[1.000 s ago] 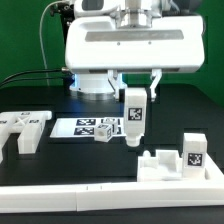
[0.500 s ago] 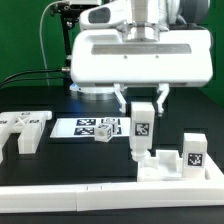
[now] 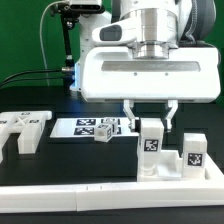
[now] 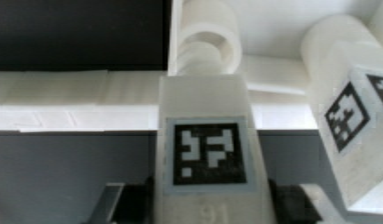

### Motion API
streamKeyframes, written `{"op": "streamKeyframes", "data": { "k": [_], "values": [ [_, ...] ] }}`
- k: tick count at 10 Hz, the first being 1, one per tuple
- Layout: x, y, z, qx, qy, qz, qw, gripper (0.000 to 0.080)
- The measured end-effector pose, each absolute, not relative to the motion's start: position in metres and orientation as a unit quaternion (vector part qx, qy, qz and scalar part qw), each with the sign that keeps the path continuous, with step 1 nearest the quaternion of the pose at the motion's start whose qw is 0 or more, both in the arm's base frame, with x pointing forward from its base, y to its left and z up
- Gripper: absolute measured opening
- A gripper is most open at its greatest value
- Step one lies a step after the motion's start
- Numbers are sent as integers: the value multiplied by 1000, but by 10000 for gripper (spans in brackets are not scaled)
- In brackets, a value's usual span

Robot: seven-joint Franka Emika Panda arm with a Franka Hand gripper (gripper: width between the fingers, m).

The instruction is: Assemble chair

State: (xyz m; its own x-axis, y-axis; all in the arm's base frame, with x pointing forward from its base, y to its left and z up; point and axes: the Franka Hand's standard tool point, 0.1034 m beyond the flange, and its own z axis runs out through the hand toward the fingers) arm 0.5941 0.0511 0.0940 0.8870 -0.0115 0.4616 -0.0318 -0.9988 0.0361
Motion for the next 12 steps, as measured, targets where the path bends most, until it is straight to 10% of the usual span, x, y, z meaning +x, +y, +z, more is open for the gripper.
{"op": "streamKeyframes", "data": {
  "k": [8, 10, 12],
  "values": [
    [591, 55, 80, 968, -2, 251, 27, 285],
    [591, 55, 80, 968, -1, 250, 27, 576],
    [594, 40, 87, 974, -11, 227, 25, 630]
  ]
}}
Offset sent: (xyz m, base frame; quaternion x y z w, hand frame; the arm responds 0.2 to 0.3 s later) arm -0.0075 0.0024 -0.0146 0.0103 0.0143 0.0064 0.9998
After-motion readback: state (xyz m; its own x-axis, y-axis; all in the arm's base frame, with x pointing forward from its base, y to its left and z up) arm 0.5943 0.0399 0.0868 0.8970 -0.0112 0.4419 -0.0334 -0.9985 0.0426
